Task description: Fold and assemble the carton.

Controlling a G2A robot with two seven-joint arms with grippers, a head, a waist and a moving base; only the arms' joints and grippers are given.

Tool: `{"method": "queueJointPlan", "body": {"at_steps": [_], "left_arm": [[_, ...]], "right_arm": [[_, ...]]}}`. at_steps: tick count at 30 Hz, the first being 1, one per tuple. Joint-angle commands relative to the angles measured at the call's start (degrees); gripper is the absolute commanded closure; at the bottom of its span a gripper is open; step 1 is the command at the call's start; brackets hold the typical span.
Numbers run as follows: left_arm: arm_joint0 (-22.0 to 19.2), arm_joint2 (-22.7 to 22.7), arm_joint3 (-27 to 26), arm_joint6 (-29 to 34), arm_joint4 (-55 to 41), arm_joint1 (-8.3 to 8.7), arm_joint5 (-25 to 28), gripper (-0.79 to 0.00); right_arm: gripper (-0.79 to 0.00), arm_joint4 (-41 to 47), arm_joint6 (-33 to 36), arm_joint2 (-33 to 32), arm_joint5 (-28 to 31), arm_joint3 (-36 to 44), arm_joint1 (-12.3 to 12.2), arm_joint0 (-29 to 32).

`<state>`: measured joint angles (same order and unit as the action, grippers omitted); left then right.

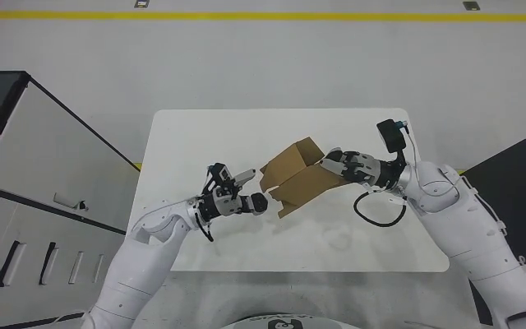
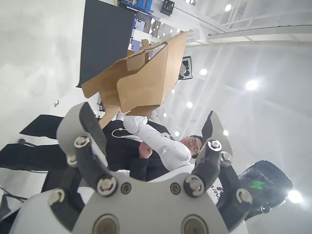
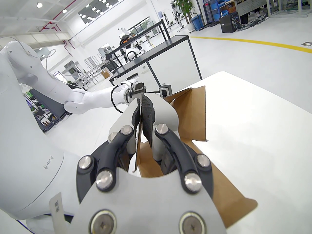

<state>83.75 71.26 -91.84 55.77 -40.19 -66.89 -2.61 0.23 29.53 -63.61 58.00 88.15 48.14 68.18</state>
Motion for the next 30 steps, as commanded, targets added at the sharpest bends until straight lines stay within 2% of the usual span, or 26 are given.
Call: {"method": "queueJointPlan", "body": {"at_steps": [1,8,11,13,14,17,27,30], "left_arm": [[-0.2,-0.2,0.5,0.5,-1.5,-0.07,-0.2,-0.785],[-1.2,-1.5,1.7,0.6,-3.1,-0.26,-0.7,-0.785],[-1.6,-2.1,2.1,0.5,-3.2,-0.34,-0.6,-0.653],[-1.8,-2.3,2.4,0.5,-3.1,-0.36,-0.4,-0.597],[-1.8,-2.5,2.5,0.5,-3.1,-0.37,-0.3,-0.529],[-2.1,-2.7,2.7,0.4,-3.0,-0.38,-0.3,-0.406],[-2.6,-3.5,3.3,0.7,-3.5,-0.39,-0.3,-0.332],[-2.6,-3.6,3.4,0.9,-3.7,-0.38,-0.3,-0.243]], "right_arm": [[0.0,0.0,0.0,0.0,0.0,0.0,0.0,0.0],[0.0,0.0,0.0,0.0,0.0,0.0,0.0,0.0],[0.0,0.0,0.0,0.0,0.0,0.0,0.0,0.0],[0.0,0.0,0.0,0.0,0.0,0.0,0.0,0.0],[0.0,0.0,0.0,0.0,0.0,0.0,0.0,0.0],[0.0,0.0,0.0,0.0,0.0,0.0,0.0,0.0],[0.0,0.0,0.0,0.0,0.0,0.0,0.0,0.0],[0.0,0.0,0.0,0.0,0.0,0.0,0.0,0.0]]}}
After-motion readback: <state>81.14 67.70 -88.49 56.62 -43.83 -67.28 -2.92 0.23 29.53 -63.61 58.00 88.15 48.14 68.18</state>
